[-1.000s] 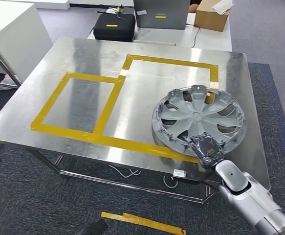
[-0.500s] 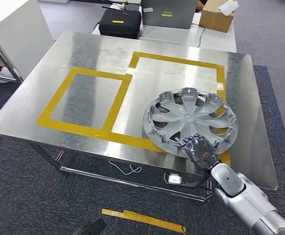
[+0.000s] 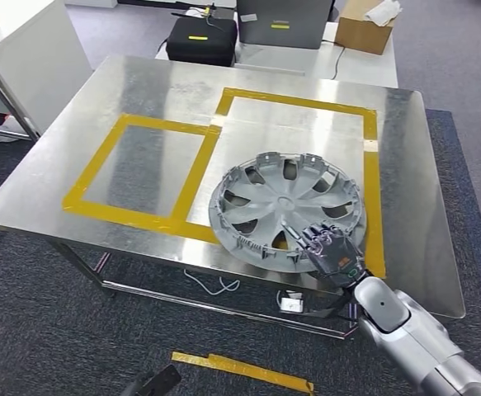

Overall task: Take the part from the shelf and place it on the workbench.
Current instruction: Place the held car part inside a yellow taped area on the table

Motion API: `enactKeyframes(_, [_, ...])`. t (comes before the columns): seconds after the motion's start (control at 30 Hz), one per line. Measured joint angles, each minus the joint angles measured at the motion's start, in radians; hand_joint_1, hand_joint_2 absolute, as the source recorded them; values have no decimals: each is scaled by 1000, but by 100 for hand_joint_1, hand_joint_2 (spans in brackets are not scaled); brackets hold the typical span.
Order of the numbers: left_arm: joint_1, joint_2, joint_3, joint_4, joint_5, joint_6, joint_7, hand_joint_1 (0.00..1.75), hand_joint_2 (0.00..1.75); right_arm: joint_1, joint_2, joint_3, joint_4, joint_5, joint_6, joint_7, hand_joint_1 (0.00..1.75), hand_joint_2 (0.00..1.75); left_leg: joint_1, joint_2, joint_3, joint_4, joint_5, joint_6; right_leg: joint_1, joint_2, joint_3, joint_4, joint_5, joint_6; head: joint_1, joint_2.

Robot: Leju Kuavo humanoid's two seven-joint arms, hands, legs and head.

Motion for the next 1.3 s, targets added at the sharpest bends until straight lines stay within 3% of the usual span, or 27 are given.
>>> enactKeyframes(0.1, [0,0,0,0,2,0,-1,0,175,2,-8,-8,7,-2,-4,0,0,0,0,0,0,0,0,0,0,0,0,0,0,0,0,0])
enactKeyframes(0.23, [1,1,0,0,10,10,-3,0,0,10,-12,-25,11,-7,0,10,0,0,0,0,0,0,0,0,0,0,0,0,1,1,0,0])
enactKeyframes(0.47, [9,3,4,0,40,38,-2,0,0,87,-26,-128,-7,-52,105,110,0,0,0,0,-1,0,0,0,0,0,0,0,1,1,0,0])
enactKeyframes(0.57, [16,6,9,0,58,45,-7,0,0,142,-31,-188,-64,-109,216,132,0,0,0,0,-1,0,0,0,0,0,0,0,1,1,0,0])
enactKeyframes(0.73, [29,11,27,0,92,48,-22,0,0,232,-41,-273,-233,-233,483,207,0,0,0,0,-1,0,0,0,0,0,-1,0,1,1,0,0])
enactKeyframes(0.93, [46,18,52,0,131,50,-45,0,0,314,-93,-325,-414,-317,623,219,0,0,0,0,-1,0,0,1,0,0,-1,0,0,2,0,0])
enactKeyframes(1.13, [70,25,78,0,160,52,-68,0,0,408,-179,-336,-590,-386,681,212,0,0,0,0,-1,0,0,1,0,0,-1,0,0,2,0,0])
enactKeyframes(1.3, [74,26,88,0,163,52,-70,0,0,440,-211,-338,-658,-395,684,209,0,0,0,0,-1,0,0,1,0,0,-1,0,1,2,0,0])
